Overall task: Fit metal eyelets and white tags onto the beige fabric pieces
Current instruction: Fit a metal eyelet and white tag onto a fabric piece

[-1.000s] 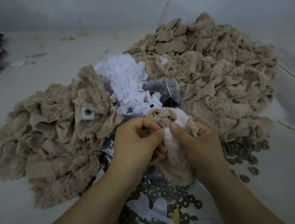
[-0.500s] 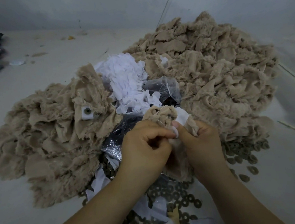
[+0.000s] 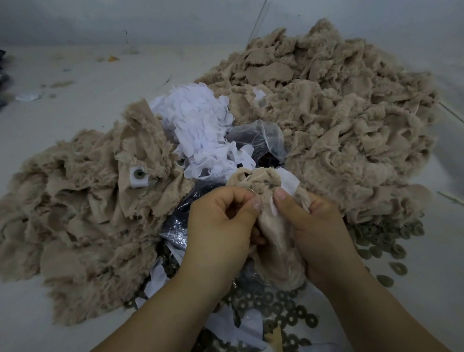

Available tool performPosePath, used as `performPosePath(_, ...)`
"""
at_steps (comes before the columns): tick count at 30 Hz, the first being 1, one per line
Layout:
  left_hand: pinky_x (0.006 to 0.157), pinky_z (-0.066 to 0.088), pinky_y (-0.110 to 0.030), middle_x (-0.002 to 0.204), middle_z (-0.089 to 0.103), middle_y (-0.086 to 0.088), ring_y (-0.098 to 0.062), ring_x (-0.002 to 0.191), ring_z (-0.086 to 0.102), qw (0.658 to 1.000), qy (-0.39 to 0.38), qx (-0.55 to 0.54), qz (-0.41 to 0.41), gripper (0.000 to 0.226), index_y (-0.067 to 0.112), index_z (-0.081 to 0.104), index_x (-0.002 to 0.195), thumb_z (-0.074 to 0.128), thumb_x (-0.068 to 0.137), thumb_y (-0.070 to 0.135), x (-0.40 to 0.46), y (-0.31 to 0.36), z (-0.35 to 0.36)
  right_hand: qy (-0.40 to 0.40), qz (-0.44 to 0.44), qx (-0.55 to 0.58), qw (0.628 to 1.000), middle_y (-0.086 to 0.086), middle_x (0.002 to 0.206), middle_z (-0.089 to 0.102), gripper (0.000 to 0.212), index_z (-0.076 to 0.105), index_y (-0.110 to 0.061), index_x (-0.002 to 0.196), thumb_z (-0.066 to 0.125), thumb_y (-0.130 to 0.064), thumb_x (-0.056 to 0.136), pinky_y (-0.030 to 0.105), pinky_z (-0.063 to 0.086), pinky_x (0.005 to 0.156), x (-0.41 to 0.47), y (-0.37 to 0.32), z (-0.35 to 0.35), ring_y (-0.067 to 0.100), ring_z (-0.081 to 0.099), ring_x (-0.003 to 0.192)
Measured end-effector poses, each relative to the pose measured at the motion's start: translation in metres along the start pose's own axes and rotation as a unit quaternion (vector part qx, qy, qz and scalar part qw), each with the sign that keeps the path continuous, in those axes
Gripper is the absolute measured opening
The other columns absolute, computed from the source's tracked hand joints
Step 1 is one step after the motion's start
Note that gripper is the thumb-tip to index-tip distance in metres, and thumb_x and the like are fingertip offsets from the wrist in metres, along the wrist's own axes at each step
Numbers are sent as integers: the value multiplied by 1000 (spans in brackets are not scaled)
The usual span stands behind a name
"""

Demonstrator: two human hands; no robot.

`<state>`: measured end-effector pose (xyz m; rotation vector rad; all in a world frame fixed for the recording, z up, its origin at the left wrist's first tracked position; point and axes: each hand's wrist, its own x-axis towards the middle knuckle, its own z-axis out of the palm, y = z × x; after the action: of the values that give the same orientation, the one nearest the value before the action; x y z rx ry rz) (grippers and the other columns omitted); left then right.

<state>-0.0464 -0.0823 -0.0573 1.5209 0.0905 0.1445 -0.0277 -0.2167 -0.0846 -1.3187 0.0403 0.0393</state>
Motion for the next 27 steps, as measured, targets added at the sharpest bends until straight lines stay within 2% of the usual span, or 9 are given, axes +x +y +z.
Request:
performPosePath(5,63,59,-47,74,66,-28,-34,64,63,1000,-3,3,0,14,-4,67,82,62,93,2,-2,0,2,13,29,7,999,19,95,75,21,76,-6,90,64,-23,92,51,57,89,0,-1,0,36,72,94)
performPosePath(9,61,60,-41,72,68,-19,-28,63,66,999,1,45,13,15,4,68,79,63,93,3,-1,-3,1,11,36,-4,999,20,92,75,22,76,-4,89,64,-22,92,49,58,86,0,-2,1,35,73,92)
performPosePath(11,62,59,-43,71,68,-13,-31,66,66,995,9,87,36,17,10,68,76,64,92,6,0,-5,2,18,28,-26,999,24,89,74,26,74,2,90,64,-23,92,53,59,82,1,-1,1,42,71,91)
performPosePath(13,63,57,-43,69,68,-3,-25,65,65,990,22,126,65,19,16,67,73,66,91,9,0,-6,3,26,8,-53,998,31,88,70,30,71,6,89,65,-23,92,60,57,79,1,0,0,51,66,91)
performPosePath(15,62,56,-39,69,65,2,-16,64,62,984,40,150,89,21,20,64,71,67,89,9,-1,-7,4,28,-13,-61,998,27,87,72,22,74,-1,86,65,-21,93,61,57,80,1,1,1,49,67,90)
performPosePath(18,62,53,-30,73,62,3,-12,66,59,984,48,127,114,18,19,61,77,67,88,6,-3,-9,4,21,-24,-62,998,16,86,76,17,78,-10,86,65,-18,93,48,61,77,0,2,1,36,73,87)
performPosePath(23,73,52,-22,85,63,7,-13,82,63,958,29,167,232,9,19,69,81,70,84,10,-8,-9,0,25,-16,-43,999,19,85,75,17,78,-7,86,67,-19,92,49,61,78,0,1,0,38,72,87)
performPosePath(25,76,52,-19,86,64,9,-9,85,63,952,32,179,246,16,21,72,83,73,84,5,-8,-10,0,22,-23,-50,998,18,85,76,14,78,-10,86,68,-18,92,47,61,76,-1,0,0,39,72,87)
performPosePath(27,76,52,-16,84,66,8,-6,84,64,949,38,190,249,14,17,75,83,75,83,3,-6,-11,0,20,-30,-50,998,22,86,74,13,77,-9,86,68,-15,91,53,59,77,-1,0,-1,46,68,89)
